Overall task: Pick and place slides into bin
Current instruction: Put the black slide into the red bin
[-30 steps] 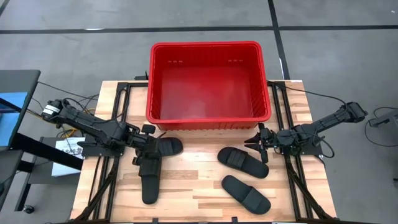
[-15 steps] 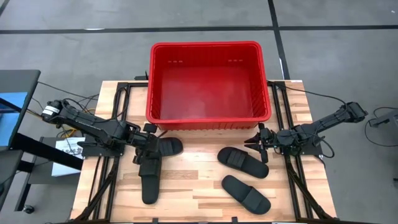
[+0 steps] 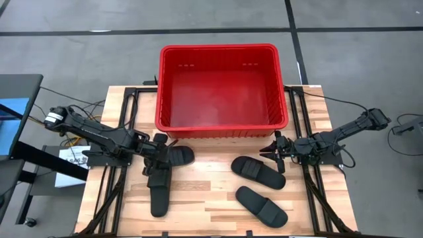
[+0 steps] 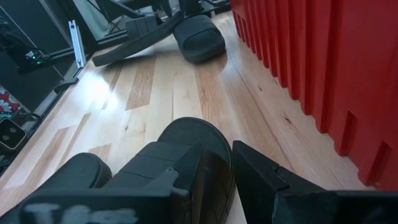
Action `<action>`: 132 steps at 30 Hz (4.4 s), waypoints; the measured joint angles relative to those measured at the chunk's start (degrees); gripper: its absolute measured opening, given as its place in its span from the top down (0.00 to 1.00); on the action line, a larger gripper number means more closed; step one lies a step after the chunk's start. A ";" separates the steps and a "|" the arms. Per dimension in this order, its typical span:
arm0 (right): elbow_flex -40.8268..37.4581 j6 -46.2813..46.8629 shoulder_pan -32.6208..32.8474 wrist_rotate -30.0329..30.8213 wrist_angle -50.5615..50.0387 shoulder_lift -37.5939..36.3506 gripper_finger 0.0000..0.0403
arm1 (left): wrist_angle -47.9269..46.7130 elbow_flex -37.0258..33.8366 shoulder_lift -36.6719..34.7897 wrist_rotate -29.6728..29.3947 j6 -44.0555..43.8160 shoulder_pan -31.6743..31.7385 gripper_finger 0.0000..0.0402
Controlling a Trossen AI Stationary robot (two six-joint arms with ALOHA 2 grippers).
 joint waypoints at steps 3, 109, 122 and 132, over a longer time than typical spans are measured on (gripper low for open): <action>0.00 0.00 0.00 0.00 -0.01 0.01 0.81 | 0.25 -0.25 0.00 -0.96 -0.68 -0.01 0.68; 0.00 0.00 0.02 0.00 -0.01 0.00 0.81 | -21.05 65.26 10.14 -13.70 18.34 13.63 0.99; 0.00 0.00 0.01 0.01 0.00 -0.01 0.81 | -22.60 72.75 12.98 -18.69 21.92 28.96 0.99; -0.02 0.00 0.02 0.00 0.00 0.01 0.81 | -21.44 72.75 16.50 -18.81 28.93 42.47 0.99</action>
